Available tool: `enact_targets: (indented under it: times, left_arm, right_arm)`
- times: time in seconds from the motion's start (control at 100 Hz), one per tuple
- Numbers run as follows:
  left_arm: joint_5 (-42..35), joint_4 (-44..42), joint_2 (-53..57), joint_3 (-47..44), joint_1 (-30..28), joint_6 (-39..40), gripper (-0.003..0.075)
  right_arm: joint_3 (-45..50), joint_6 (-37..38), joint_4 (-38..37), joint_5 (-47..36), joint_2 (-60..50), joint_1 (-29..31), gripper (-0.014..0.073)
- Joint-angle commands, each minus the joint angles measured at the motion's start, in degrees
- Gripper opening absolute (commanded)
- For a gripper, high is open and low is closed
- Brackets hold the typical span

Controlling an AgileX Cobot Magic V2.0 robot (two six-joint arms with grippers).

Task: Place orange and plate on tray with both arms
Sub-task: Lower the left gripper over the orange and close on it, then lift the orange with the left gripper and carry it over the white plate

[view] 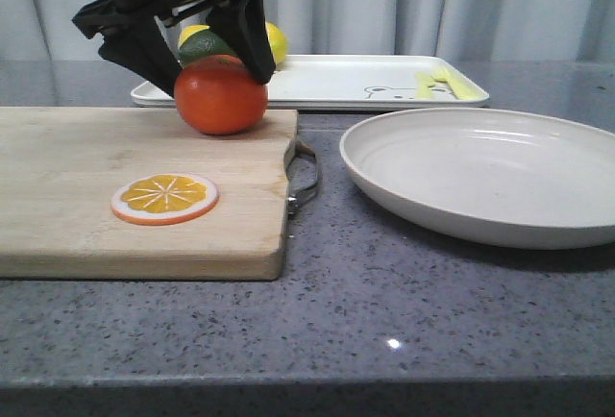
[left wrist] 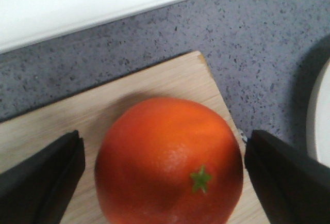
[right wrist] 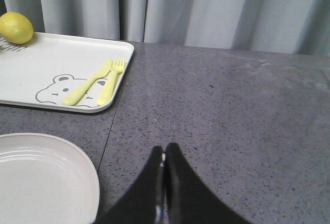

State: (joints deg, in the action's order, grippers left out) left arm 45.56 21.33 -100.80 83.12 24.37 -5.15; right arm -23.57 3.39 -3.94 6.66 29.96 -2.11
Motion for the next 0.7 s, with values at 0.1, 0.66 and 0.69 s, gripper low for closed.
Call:
enact_targets:
  times: [0.1,0.66,0.69]
  left_arm:
    - [-0.62,1.74,2.65,1.99,0.50,0.07,0.0551]
    - [0.92,2.25,2.65,5.66,0.73,0.07,0.0353]
    - [1.51,2.52,2.65,6.52,0.89,0.07,0.0353]
  right_arm:
    - [-2.22,0.00,-0.15,-4.43,0.47,0.31,-0.0067]
    - [-2.22,0.00,-0.15,-4.43,0.47,0.31,-0.0067]
    - [-2.22,0.00,-0.15,-4.43,0.47,0.31,-0.0067]
